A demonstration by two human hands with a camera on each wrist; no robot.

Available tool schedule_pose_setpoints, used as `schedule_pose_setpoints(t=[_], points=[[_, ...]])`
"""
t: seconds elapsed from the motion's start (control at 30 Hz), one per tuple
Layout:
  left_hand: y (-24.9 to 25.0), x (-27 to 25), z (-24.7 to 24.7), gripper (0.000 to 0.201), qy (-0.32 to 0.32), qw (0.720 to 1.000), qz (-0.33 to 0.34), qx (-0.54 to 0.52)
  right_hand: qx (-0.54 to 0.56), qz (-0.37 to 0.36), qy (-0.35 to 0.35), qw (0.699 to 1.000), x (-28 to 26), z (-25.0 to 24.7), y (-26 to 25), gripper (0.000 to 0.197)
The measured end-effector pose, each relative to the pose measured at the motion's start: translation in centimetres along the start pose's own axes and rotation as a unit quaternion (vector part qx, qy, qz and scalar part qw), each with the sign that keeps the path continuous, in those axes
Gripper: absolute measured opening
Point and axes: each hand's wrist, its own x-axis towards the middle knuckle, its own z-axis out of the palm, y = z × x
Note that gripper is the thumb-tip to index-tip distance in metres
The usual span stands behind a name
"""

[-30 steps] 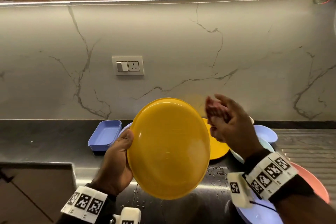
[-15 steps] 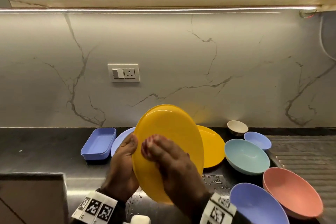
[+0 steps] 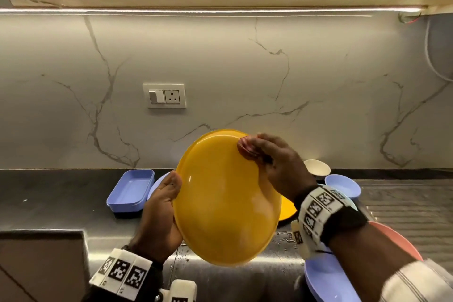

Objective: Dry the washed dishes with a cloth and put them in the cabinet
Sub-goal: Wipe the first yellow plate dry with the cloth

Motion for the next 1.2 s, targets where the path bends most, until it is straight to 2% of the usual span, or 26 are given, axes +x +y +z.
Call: schedule_pose_setpoints(t=[0.07, 0.17, 0.23, 0.33, 0.47, 0.53, 0.6, 0.63, 0.7, 0.77, 0.83, 0.9, 1.03, 1.13, 1.2], points=[[0.0, -0.1, 0.2, 0.030, 0.002, 1.000, 0.004, -0.009, 0.044, 0.037, -0.032, 0.998, -1.3, 1.1, 0.7, 0.052], [-0.3, -0.1, 0.2, 0.046, 0.018, 0.999, 0.003, -0.043, 0.095, 0.079, -0.035, 0.992, -5.6, 4.2, 0.5, 0.053], [-0.4, 0.0, 0.4, 0.044, 0.027, 0.998, 0.005, -0.053, 0.112, 0.098, -0.043, 0.988, -8.4, 6.1, -1.3, 0.057], [-0.6, 0.1, 0.9, 0.034, 0.035, 0.997, 0.018, -0.062, 0.136, 0.061, -0.027, 0.989, -11.3, 8.0, -5.6, 0.058], [-1.0, 0.4, 0.8, 0.043, 0.062, 0.996, 0.033, -0.058, 0.153, 0.009, -0.028, 0.988, -12.5, 8.2, -8.7, 0.069], [-1.0, 0.7, 0.3, 0.034, 0.066, 0.995, 0.035, -0.060, 0.256, 0.014, -0.025, 0.966, -12.3, 7.3, -9.4, 0.062], [-0.8, 0.8, -0.2, 0.026, 0.060, 0.995, 0.037, -0.065, 0.379, 0.049, -0.024, 0.924, -10.4, 5.4, -8.3, 0.050], [-0.7, 0.7, -0.4, 0.025, 0.057, 0.996, 0.034, -0.060, 0.387, 0.064, -0.027, 0.919, -8.9, 4.3, -7.1, 0.049], [-0.7, 0.5, -0.7, 0.026, 0.038, 0.998, 0.032, -0.044, 0.290, 0.078, 0.006, 0.954, -5.6, 2.6, -3.6, 0.053], [-0.8, 0.0, -0.8, 0.027, 0.026, 0.999, 0.027, -0.023, 0.139, 0.080, 0.035, 0.986, -2.8, 1.4, -0.1, 0.052], [-0.9, -0.3, -0.8, 0.029, 0.018, 1.000, 0.017, -0.012, 0.048, 0.093, 0.016, 0.994, -1.8, 1.2, 1.6, 0.050], [-1.0, -0.7, -0.8, 0.032, 0.010, 1.000, 0.014, -0.019, 0.059, 0.108, -0.019, 0.992, -2.5, 1.8, 2.2, 0.050], [-0.7, -0.7, -0.8, 0.038, 0.016, 0.997, 0.028, -0.068, 0.167, 0.166, -0.044, 0.971, -7.4, 4.6, 0.7, 0.050], [-0.7, -0.5, -0.3, 0.036, 0.018, 0.996, 0.045, -0.078, 0.203, 0.232, -0.015, 0.951, -11.6, 7.9, -2.6, 0.061], [-0.8, -0.3, -0.2, 0.038, 0.032, 0.995, 0.055, -0.074, 0.230, 0.213, -0.012, 0.950, -13.7, 9.5, -4.9, 0.070]])
